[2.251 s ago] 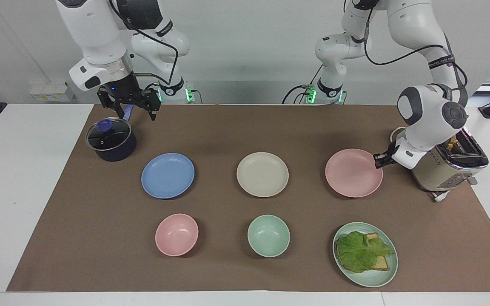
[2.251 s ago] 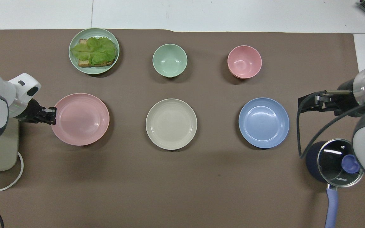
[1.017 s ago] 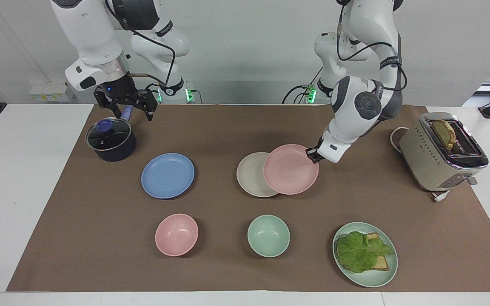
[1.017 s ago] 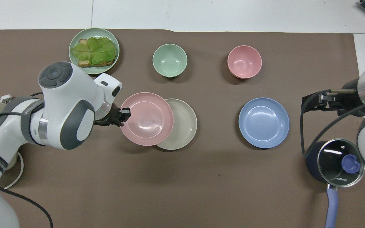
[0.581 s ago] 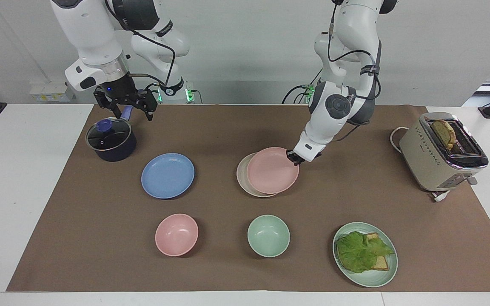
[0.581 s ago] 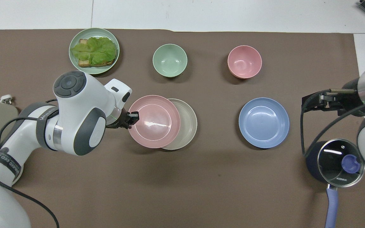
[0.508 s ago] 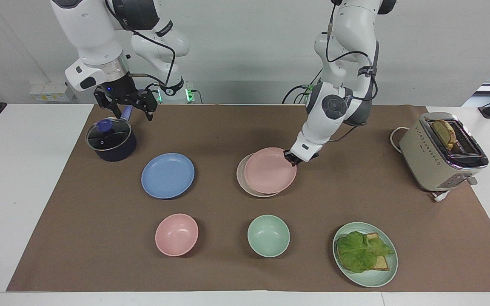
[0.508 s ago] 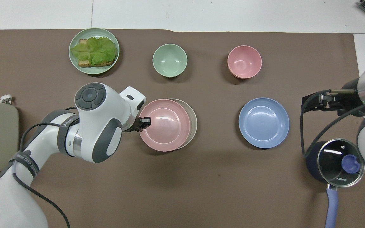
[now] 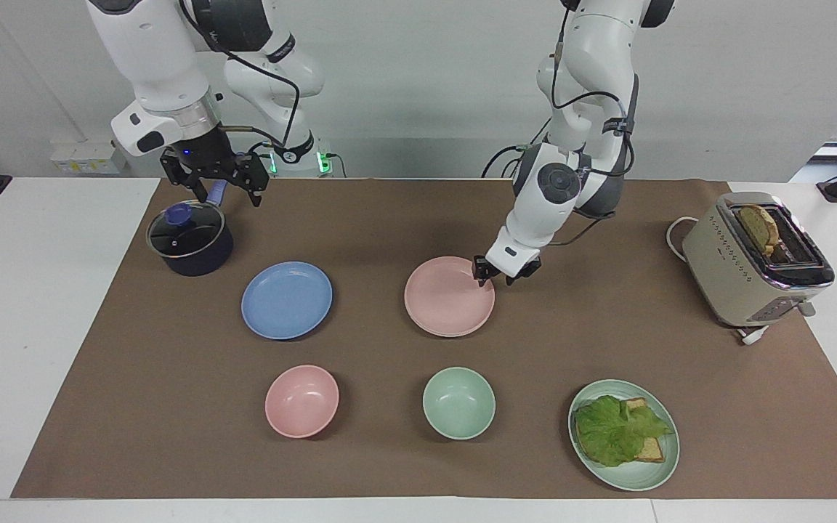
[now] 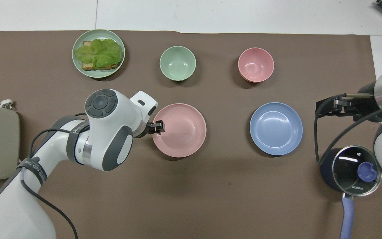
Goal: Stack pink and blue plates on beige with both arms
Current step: 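Lower the pink bowl onto the beige plate, release, and withdraw the left gripper, then grasp the rim of the blue bowl with the right gripper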
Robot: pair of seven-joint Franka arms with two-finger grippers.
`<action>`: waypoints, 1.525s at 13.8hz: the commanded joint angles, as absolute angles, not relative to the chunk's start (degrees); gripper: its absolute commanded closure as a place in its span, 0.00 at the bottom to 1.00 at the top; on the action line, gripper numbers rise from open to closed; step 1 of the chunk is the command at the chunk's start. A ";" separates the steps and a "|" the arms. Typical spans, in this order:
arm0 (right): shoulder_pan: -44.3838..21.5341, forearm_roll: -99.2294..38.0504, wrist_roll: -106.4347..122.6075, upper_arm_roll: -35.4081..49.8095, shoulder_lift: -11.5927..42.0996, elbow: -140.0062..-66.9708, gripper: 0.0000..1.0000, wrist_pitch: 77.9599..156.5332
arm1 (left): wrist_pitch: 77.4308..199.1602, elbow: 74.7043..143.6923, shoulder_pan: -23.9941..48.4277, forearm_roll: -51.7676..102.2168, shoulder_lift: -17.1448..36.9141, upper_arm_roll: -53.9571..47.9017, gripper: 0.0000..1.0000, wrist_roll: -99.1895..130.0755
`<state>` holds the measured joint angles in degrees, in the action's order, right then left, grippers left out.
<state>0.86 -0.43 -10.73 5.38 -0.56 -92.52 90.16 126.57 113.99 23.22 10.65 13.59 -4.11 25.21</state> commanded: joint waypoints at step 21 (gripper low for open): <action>5.88 -2.11 1.67 5.45 5.44 -123.39 0.00 133.84 | 96.87 92.03 2.02 -2.64 3.16 -3.25 0.00 2.81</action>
<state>4.72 -0.65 -1.36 5.37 3.94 -122.35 130.82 100.14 95.32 2.13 -1.40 2.56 -3.27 3.64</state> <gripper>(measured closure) 0.000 0.000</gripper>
